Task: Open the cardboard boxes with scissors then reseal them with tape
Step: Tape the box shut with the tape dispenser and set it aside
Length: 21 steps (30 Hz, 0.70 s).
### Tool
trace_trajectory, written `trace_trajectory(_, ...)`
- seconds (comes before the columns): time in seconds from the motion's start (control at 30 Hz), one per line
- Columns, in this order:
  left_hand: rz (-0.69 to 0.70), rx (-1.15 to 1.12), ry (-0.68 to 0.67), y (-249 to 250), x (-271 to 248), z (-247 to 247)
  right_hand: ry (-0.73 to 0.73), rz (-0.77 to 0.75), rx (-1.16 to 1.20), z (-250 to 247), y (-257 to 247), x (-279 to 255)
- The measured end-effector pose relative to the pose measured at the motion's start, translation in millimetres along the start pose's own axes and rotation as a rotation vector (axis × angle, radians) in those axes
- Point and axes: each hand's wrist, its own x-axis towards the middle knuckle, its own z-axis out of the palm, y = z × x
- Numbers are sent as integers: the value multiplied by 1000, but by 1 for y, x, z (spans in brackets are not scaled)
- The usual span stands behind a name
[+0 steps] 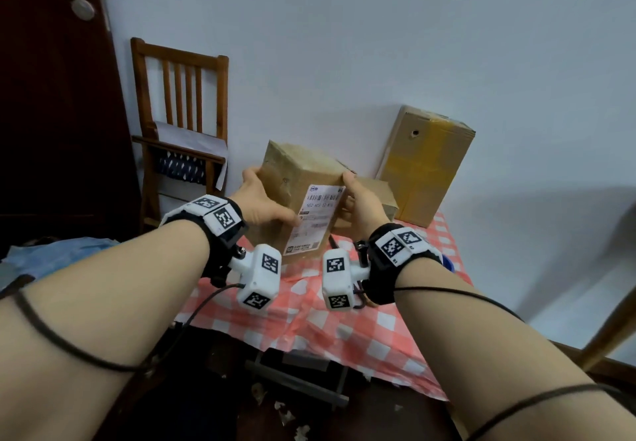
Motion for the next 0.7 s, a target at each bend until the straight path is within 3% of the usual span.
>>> trace_trajectory(0.13,26,-164,-168,-2,-1,-6,-33,-41,45,2,-1,-1)
trace_trajectory(0.23,-2,-339,-161,2,-2,-5,-50,-90,103,1,0,-1)
trace_trajectory(0.4,-81,-441,-170,-1,-3,-5,-70,-133,118,0,3,-1)
trace_trajectory(0.47,-93,-419,-157,-2,0,-6,-86,-148,83,1,4,0)
trace_trajectory(0.7,-15,57,47,-5,1,-9,-57,-214,80,5,7,1)
